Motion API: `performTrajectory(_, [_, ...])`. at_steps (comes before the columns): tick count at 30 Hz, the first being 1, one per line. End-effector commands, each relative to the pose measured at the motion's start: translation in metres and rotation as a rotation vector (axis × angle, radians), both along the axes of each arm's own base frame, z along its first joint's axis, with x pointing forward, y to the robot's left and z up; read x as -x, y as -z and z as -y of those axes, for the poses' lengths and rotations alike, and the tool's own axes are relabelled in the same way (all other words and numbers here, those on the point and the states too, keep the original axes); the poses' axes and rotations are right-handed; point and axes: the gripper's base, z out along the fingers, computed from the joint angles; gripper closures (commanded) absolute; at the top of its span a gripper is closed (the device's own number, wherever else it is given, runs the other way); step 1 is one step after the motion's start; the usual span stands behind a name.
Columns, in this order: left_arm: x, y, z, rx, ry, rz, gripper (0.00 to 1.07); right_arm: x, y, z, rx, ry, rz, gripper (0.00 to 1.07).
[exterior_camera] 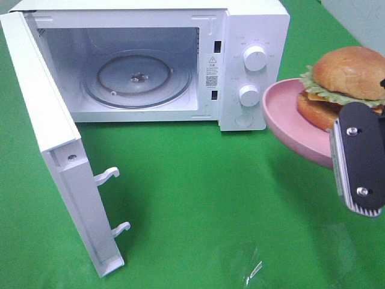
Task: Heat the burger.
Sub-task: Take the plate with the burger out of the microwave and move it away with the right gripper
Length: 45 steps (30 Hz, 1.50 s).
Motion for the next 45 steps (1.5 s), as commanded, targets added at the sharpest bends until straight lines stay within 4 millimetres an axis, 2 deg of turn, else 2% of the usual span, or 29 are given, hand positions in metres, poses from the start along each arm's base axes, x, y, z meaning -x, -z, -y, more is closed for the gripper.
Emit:
performTrajectory(1, [0.002, 0.0, 0.0, 0.0, -0.002, 0.012, 0.07, -0.004, -0.008, 0.005, -0.018, 0.078, 0.064, 1.07])
performTrajectory(5, [0.002, 0.0, 0.0, 0.0, -0.002, 0.012, 0.07, -0.006, -0.01, 0.018, -0.044, 0.326, 0.094, 1.07])
performTrajectory(6, [0.002, 0.0, 0.0, 0.0, -0.002, 0.012, 0.07, -0.006, -0.01, 0.018, -0.044, 0.326, 0.094, 1.07])
performTrajectory(7, [0.002, 0.0, 0.0, 0.0, -0.002, 0.012, 0.07, -0.006, -0.01, 0.021, -0.068, 0.406, 0.096, 1.07])
performTrajectory(10, [0.002, 0.0, 0.0, 0.0, -0.002, 0.012, 0.07, -0.005, -0.01, 0.022, -0.078, 0.437, 0.095, 1.07])
performTrajectory(11, [0.002, 0.0, 0.0, 0.0, -0.002, 0.012, 0.07, -0.004, -0.009, 0.025, -0.1, 0.525, 0.087, 1.07])
performTrajectory(27, [0.002, 0.0, 0.0, 0.0, -0.002, 0.012, 0.07, -0.002, -0.004, 0.032, -0.115, 0.73, 0.063, 1.07])
performTrajectory(45, [0.002, 0.0, 0.0, 0.0, -0.002, 0.012, 0.07, -0.026, 0.039, 0.016, -0.099, 1.041, 0.039, 1.07])
